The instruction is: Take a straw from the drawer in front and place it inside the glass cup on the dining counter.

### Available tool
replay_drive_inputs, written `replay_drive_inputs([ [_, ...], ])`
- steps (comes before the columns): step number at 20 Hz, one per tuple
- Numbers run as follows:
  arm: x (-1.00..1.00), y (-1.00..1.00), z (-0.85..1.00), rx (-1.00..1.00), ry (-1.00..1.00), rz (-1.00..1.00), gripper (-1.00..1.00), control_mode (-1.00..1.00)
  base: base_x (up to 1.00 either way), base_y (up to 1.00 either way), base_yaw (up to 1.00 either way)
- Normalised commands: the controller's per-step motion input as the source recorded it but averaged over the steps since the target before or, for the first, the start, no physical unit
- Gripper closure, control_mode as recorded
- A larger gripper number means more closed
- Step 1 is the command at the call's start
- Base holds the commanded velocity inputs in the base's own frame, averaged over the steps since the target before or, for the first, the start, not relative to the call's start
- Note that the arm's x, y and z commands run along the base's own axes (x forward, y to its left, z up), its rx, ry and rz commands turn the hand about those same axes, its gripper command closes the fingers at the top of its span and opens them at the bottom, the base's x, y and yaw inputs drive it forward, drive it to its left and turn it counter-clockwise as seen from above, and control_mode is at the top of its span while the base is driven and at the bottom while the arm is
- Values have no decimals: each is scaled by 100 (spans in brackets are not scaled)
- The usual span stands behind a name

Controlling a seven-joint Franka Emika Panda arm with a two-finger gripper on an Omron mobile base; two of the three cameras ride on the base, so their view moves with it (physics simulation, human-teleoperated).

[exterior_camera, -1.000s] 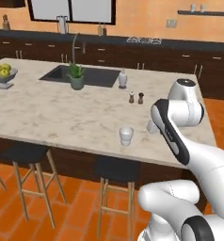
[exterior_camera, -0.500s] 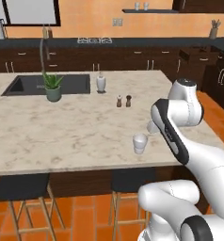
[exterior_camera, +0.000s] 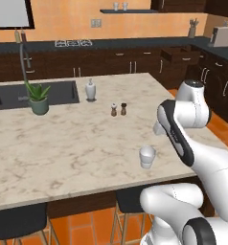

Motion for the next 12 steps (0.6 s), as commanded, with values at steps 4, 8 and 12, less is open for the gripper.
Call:
replay_drive_inputs([
  [4, 2, 1, 9, 0, 0, 0, 100, -100, 48, 17, -9],
  [8, -14, 0, 35, 6, -20, 12, 100, -100, 0, 0, 0],
  [12, -17, -3, 29, 19, -32, 32, 100, -100, 0, 0, 0],
])
